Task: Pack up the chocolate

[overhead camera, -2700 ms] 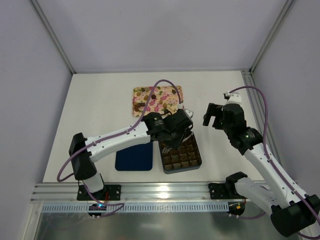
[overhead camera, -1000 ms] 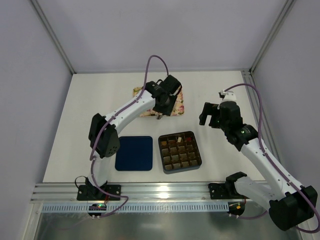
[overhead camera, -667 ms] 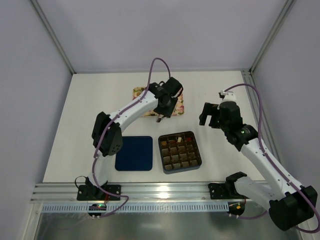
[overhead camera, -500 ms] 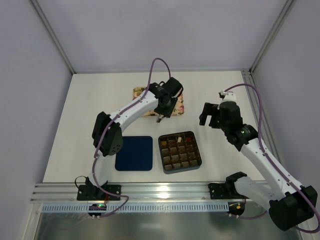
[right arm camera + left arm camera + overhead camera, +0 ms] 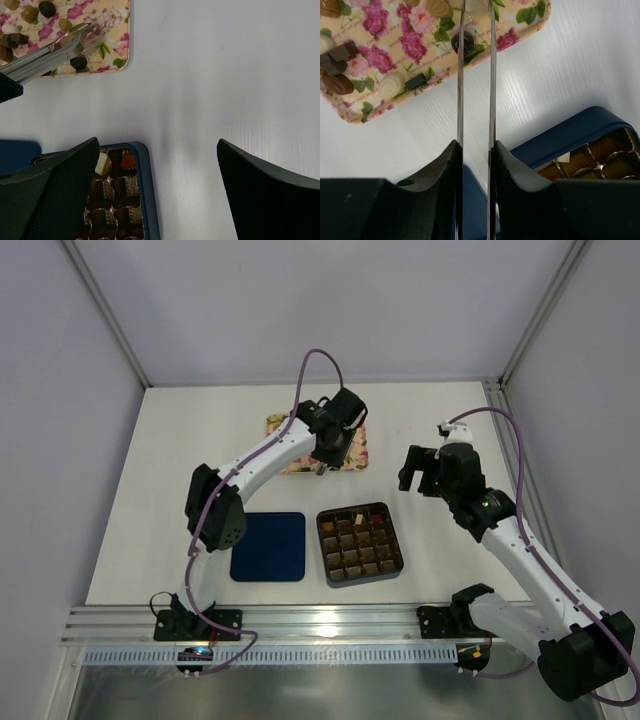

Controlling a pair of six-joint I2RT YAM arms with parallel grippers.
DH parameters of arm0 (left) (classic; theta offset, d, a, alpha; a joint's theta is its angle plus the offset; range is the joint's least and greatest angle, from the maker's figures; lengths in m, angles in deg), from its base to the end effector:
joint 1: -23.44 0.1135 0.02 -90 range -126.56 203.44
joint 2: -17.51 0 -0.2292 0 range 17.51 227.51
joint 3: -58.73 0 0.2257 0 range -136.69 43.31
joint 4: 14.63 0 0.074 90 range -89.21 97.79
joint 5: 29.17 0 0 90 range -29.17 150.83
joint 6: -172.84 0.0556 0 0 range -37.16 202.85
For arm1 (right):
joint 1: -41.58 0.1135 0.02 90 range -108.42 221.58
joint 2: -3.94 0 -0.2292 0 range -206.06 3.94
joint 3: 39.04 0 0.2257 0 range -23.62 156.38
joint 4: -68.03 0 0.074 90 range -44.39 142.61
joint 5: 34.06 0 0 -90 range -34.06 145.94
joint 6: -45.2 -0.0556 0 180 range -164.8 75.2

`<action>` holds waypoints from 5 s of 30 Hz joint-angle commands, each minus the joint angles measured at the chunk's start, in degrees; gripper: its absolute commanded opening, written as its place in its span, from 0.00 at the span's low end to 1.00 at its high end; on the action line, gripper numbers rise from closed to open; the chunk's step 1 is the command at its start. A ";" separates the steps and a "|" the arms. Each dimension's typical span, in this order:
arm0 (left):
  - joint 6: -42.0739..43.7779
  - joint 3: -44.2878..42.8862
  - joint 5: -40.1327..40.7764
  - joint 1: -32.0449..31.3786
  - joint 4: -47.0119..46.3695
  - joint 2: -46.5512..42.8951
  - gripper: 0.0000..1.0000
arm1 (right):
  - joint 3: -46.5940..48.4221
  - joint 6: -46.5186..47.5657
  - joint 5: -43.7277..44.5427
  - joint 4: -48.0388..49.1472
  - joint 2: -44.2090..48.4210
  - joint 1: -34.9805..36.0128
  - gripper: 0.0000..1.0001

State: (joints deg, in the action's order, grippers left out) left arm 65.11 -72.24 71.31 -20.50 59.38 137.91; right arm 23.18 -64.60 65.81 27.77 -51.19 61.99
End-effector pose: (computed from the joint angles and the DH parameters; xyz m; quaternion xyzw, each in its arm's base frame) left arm 0.3061 -0.2810 0.2375 0.1993 0.9487 -0.0409 0.2420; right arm 0.2102 0.0680 0.2589 0.0363 0.8765 0.0919 0.4712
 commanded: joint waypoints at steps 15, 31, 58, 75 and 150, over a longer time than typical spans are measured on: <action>-0.72 -1.54 -0.54 0.70 1.53 -7.00 0.29 | -0.05 0.28 0.59 1.99 0.82 -0.54 1.00; -6.34 19.21 -3.10 -4.13 1.79 -28.98 0.29 | 0.39 -1.21 0.85 2.69 -0.06 -0.80 1.00; -17.59 40.84 -6.35 -19.95 5.84 -51.58 0.31 | -1.81 -2.18 4.11 5.24 -1.73 -0.80 1.00; -17.16 43.30 -3.72 -20.66 1.53 -48.95 0.33 | -3.30 -2.27 3.32 5.94 -1.82 -0.80 1.00; -3.97 15.26 6.57 11.07 -4.36 -14.31 0.41 | 0.21 -0.25 -7.14 5.68 -3.40 -0.80 1.00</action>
State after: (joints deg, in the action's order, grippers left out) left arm 60.76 -56.10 77.17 -9.79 56.73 125.03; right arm 22.37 -65.12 58.94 31.57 -54.71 61.33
